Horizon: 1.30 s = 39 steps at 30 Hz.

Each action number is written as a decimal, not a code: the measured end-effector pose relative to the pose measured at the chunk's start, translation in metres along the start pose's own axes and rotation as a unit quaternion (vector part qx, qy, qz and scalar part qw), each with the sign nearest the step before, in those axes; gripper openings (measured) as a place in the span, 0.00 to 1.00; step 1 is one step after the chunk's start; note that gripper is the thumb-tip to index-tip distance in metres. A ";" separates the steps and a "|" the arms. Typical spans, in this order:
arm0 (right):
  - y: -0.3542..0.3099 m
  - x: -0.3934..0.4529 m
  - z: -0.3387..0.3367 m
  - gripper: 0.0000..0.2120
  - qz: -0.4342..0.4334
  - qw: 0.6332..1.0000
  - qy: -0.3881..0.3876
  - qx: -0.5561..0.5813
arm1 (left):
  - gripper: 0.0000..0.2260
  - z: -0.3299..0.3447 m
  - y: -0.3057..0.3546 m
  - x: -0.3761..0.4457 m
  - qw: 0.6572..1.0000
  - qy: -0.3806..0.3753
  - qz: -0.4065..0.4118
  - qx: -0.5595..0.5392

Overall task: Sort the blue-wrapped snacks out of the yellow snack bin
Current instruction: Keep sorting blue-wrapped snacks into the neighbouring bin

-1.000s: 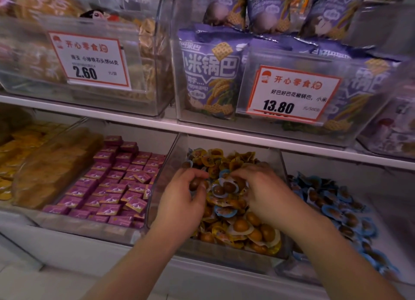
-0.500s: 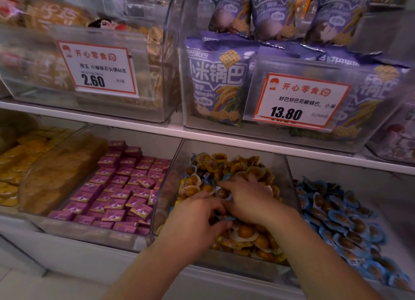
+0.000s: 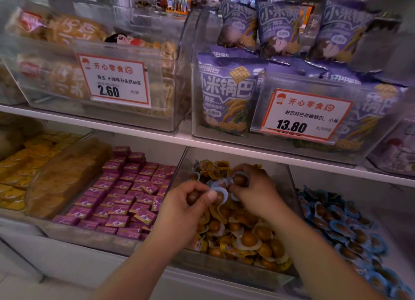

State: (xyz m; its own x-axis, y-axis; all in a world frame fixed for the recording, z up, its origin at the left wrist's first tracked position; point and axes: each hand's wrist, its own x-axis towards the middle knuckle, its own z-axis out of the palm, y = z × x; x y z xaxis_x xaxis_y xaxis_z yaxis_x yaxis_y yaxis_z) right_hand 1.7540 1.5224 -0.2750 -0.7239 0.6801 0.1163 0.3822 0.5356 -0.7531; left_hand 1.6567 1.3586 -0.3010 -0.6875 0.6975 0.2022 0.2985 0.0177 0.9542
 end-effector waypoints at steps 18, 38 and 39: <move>-0.041 -0.084 -0.025 0.19 0.259 0.736 -0.036 0.624 | 0.22 0.078 0.033 -0.034 0.963 -0.025 0.223 0.150; 0.069 -0.031 -0.105 0.07 0.290 0.773 0.140 0.547 | 0.09 0.058 0.004 -0.013 0.968 -0.055 0.176 0.169; 0.072 -0.025 -0.106 0.10 0.292 0.800 0.124 0.510 | 0.09 0.054 0.004 -0.013 0.967 -0.050 0.180 0.173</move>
State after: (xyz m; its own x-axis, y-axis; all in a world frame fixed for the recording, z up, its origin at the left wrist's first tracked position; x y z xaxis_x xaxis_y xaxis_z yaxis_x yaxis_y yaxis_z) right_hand 1.8601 1.5970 -0.2638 -0.4083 0.8118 -0.4174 -0.1451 -0.5091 -0.8484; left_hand 1.7028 1.3885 -0.3119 -0.4358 0.7679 0.4695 0.7219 -0.0133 0.6919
